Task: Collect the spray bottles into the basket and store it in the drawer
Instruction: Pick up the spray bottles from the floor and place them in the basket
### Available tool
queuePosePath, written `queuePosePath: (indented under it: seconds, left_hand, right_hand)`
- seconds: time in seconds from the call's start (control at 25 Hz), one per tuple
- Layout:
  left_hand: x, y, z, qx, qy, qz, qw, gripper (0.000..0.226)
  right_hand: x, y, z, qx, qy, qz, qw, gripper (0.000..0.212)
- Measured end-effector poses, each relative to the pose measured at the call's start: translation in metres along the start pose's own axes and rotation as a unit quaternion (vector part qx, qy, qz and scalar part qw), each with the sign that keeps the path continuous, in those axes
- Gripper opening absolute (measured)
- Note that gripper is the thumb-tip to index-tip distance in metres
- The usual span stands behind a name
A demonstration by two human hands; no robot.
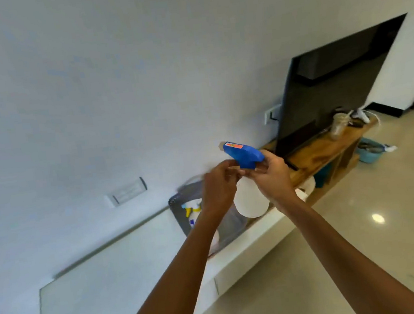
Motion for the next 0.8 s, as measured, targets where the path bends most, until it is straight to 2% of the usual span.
queuePosePath:
  seconds: [0.2,0.44,0.6,0.8]
  left_hand:
    - [0.014,-0.066,0.029,0.032,-0.037,-0.027,0.998,0.021]
    - [0.026,-0.113,0.07,0.03,-0.091,-0.071,0.993,0.017]
    - [0.039,-0.131,0.102,0.039,-0.126,-0.106,0.986,0.016]
    - [0.075,-0.134,0.145,0.043,-0.173,-0.148,0.973,0.016]
  right_hand:
    - [0.015,0.066,0.018,-0.055,-0.036,0.046,0.997,0.033]
    - [0.056,0.11,0.019,-0.07,-0.03,0.08,0.994,0.036]
    - [0.094,0.138,0.004,-0.114,-0.043,0.107,0.987,0.033]
    - [0.151,0.179,-0.032,-0.119,-0.054,0.147,0.981,0.033]
Point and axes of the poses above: each hand's wrist, its own x-axis towards the middle knuckle, its own y-axis out of the palm, z = x × y, the point moved 2 cm from there along x, towards the middle knuckle, and after that the axes turned 13 degrees about -x, right-handed, at the moved point
